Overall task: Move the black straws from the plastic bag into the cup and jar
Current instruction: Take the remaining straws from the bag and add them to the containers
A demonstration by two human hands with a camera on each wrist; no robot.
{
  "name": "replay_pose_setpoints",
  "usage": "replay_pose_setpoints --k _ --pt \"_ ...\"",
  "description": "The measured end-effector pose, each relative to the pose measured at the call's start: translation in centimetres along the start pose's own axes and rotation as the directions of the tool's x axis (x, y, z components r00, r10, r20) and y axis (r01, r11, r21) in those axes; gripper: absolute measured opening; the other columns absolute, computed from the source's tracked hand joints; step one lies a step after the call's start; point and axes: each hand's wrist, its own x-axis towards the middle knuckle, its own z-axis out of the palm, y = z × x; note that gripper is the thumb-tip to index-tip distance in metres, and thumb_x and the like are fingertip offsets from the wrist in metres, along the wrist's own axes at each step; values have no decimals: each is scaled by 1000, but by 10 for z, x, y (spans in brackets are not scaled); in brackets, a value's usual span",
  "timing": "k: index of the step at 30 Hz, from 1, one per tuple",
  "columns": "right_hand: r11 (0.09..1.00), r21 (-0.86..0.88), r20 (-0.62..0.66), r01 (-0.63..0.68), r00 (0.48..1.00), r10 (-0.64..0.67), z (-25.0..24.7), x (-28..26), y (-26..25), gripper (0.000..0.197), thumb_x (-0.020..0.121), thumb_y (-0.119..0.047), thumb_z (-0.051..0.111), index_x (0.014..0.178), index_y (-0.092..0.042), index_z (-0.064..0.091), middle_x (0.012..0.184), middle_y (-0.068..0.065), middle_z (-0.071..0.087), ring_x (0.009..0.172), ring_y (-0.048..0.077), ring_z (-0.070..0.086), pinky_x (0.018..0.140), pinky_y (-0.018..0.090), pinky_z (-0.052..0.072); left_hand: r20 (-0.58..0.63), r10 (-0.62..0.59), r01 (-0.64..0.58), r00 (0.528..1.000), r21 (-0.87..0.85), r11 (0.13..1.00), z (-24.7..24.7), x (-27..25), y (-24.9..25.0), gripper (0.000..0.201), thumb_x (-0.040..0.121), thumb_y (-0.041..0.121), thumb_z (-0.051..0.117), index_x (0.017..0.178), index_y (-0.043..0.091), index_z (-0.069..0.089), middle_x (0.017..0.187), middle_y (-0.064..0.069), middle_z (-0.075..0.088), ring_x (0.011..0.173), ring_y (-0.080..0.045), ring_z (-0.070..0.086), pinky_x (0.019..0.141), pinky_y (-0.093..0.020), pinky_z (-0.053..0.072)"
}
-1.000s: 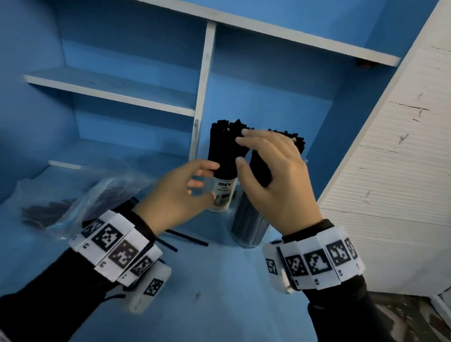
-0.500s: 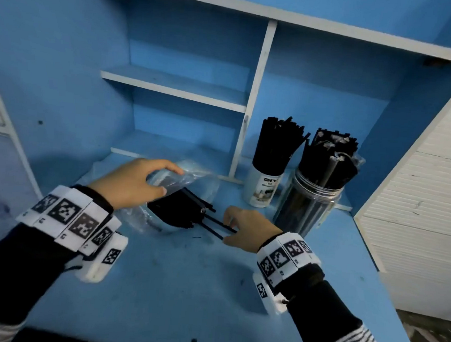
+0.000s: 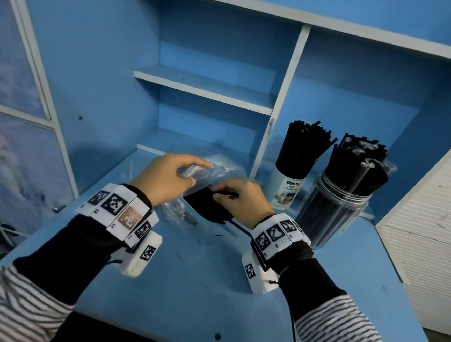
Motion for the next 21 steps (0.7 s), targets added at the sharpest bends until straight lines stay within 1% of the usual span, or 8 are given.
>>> replay_pose_setpoints --k 2,6,9,12,14,16,19,21 --pt "997 -76 111 -22 993 31 7 8 -3 28 91 -21 64 118 -14 66 120 1 65 111 15 57 95 18 38 -12 -1 1 1000 -11 1000 0 -1 1 50 86 3 63 112 44 66 123 17 63 118 -6 55 99 -20 39" --pt "983 -163 237 -81 964 118 19 17 1 43 89 -32 66 128 -17 55 127 3 59 117 20 54 87 20 34 -11 -12 12 1000 -25 1000 0 -2 3 48 87 2 62 116 40 66 125 15 62 115 -4 54 90 -11 36" --pt "955 -290 245 -65 959 140 28 23 6 54 86 -32 69 134 -18 51 133 8 52 123 26 49 98 27 37 3 -9 9 1000 -34 999 0 -3 5 48 87 2 62 116 40 66 126 14 61 113 -2 54 82 -2 34" --pt "951 -308 273 -8 957 97 34 24 5 58 86 -26 68 140 -24 47 141 11 44 130 29 42 110 34 33 -14 -7 6 1000 -45 999 0 -3 6 48 87 1 61 115 40 66 128 13 62 112 -5 58 80 -2 37" --pt "962 -274 274 20 960 58 34 24 7 53 86 -19 67 136 -26 52 137 11 45 126 29 45 110 35 34 -21 -9 8 1000 -45 999 0 -3 7 47 87 2 61 116 39 66 129 13 61 112 -9 59 80 -5 40" --pt "961 -273 249 37 968 33 32 24 8 44 87 -15 65 130 -24 59 127 12 50 117 29 52 105 32 38 -25 -8 7 1000 -45 999 0 -3 8 47 88 2 61 118 37 66 130 13 61 117 -6 55 85 -10 38" --pt "971 -231 164 64 986 -26 32 24 10 36 86 -9 65 121 -17 66 121 12 59 112 28 56 101 29 40 -25 -16 15 1000 -35 999 0 -4 8 47 88 2 60 118 38 66 130 15 60 118 -2 49 92 -16 34" --pt "975 -205 97 79 993 -60 31 24 10 32 86 -7 65 118 -14 68 116 11 65 110 26 59 100 26 40 -28 -13 12 1000 -44 999 0 -5 7 47 88 2 60 117 39 66 129 14 61 119 -4 52 94 -17 36"
